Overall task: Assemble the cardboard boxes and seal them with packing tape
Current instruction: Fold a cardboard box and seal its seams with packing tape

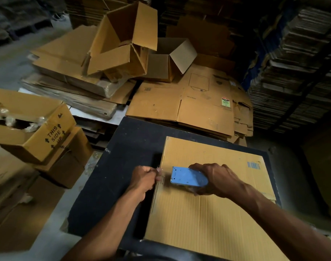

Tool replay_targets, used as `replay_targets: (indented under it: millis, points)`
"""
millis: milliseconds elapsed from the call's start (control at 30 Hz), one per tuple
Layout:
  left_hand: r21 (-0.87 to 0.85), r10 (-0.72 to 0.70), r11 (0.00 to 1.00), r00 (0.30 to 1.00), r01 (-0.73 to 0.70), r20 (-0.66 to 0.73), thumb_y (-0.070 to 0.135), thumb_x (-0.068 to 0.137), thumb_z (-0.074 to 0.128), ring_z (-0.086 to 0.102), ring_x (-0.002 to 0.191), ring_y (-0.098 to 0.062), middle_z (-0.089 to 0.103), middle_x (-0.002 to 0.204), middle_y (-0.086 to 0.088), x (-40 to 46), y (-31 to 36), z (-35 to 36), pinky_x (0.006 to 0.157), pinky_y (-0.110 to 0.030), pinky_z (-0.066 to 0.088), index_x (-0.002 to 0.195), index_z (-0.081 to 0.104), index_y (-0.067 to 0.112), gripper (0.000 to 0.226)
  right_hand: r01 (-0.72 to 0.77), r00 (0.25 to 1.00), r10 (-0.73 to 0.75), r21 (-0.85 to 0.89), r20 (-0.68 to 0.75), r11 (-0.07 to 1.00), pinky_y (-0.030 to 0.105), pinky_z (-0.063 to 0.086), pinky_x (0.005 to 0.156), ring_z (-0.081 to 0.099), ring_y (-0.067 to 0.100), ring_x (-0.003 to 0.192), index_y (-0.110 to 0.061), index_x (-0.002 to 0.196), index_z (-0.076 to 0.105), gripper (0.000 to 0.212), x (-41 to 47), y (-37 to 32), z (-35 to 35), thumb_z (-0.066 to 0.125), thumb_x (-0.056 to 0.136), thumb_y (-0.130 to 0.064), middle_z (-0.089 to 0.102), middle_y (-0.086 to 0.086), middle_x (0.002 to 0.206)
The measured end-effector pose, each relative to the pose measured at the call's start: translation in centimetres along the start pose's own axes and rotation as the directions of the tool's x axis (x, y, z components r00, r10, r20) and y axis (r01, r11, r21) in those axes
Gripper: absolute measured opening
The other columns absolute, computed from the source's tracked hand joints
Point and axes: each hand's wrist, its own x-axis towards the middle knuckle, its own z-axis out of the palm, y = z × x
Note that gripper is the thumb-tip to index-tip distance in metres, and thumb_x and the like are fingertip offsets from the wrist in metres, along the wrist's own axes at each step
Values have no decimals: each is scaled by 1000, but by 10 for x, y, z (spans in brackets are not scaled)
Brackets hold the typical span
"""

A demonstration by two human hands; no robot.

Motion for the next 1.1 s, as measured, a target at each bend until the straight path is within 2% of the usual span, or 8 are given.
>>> replay_targets:
  millis: [200,433,600,733,833,967,1033,1100]
  points:
    - [-78,-37,996,999,37,9,16,97,72,45,48,-10,69,62,-4,14,-11,-11,43,-23,31,89,75,-1,18,-15,998,21,-103,55,995,43,42,106,54,17,128,-38,159,27,93,11,-14,-13,77,83,-60,59,-8,140]
    - [-59,-120,991,993,120,-1,20,97,73,53,58,-14,71,68,-5,36,-27,-30,43,-23,35,88,76,2,20,-47,992,70,-209,104,977,45,40,104,54,18,130,-39,160,27,97,23,-31,-20,79,81,-59,58,-10,142]
    - [-83,-154,985,988,154,10,17,96,73,47,47,-11,69,64,-5,46,-46,-31,43,-21,33,77,75,4,23,-34,984,85,-303,156,952,45,43,106,53,18,132,-39,160,26,98,32,-37,-20,78,80,-61,58,-9,142]
    - [-120,-212,969,976,218,58,22,97,72,45,48,-9,69,67,-2,48,-55,-26,42,-18,30,89,75,-2,25,-43,977,109,-329,182,943,42,47,103,55,17,129,-39,159,27,96,41,-43,-19,78,80,-62,60,-9,138]
    - [-116,-243,962,968,248,56,31,96,71,48,52,-10,65,56,5,43,-65,-16,50,-22,33,79,73,4,32,-37,973,118,-371,199,928,40,50,99,58,18,124,-40,157,31,95,45,-50,-15,77,78,-65,63,-8,132]
    - [-195,-180,967,982,165,-61,34,90,78,64,69,-18,76,72,-8,42,-76,2,65,-30,48,69,76,13,30,-49,971,142,-418,195,907,42,51,98,60,20,119,-42,151,37,89,51,-57,-16,75,76,-71,65,-7,125]
    - [-87,-177,982,980,169,-91,41,90,76,67,70,-19,75,73,-5,43,-73,7,68,-32,53,68,73,18,32,-34,975,137,-499,172,866,44,46,100,53,23,123,-40,151,36,88,50,-62,-15,70,78,-74,62,-4,126]
    - [96,-241,965,969,246,-58,61,92,65,70,82,-24,75,89,-5,42,-75,5,78,-36,59,85,73,21,41,-21,979,126,-541,158,841,45,43,100,47,23,124,-38,151,37,87,48,-67,-12,66,79,-77,59,-3,126]
